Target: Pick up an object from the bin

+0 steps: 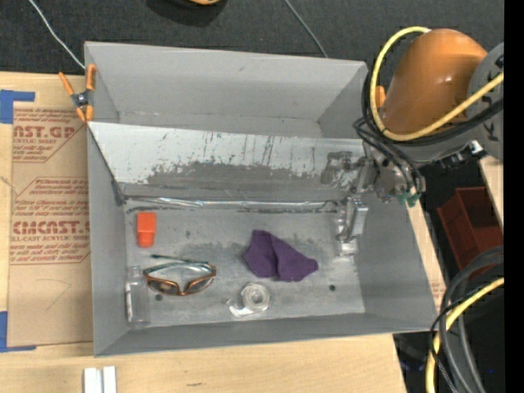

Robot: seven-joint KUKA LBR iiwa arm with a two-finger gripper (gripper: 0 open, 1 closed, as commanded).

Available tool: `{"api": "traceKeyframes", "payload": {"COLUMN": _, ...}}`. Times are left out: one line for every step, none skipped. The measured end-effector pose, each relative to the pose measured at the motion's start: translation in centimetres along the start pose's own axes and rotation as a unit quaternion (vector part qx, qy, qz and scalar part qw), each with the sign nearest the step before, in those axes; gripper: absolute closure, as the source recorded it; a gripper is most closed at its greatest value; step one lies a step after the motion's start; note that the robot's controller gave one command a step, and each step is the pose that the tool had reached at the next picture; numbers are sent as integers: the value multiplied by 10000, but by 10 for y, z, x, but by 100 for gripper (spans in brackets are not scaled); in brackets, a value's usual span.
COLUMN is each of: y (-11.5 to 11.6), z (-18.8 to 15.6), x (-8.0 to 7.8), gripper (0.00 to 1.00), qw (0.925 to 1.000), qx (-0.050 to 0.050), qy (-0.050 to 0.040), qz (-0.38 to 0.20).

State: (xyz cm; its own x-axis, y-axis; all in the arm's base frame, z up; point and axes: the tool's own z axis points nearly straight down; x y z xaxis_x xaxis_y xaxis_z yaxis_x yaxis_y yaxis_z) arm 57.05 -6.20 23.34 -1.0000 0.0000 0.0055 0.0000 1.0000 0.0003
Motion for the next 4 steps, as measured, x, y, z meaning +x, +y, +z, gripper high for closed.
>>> {"api": "traceKeyframes", "payload": {"y": 0, "z": -5, "x": -1, "gripper": 0, "qw": 10000, "qx": 4, "qy": -42, "qz": -5}}
{"api": "traceKeyframes", "payload": {"y": 21, "z": 73, "x": -13, "gripper": 0, "qw": 9989, "qx": -10, "qy": 24, "qz": 458}}
{"api": "traceKeyframes", "payload": {"y": 16, "z": 112, "x": 9, "gripper": 0, "qw": 9959, "qx": 5, "qy": -31, "qz": -907}}
{"api": "traceKeyframes", "payload": {"y": 51, "z": 162, "x": -2, "gripper": 0, "qw": 9962, "qx": -26, "qy": 24, "qz": -872}}
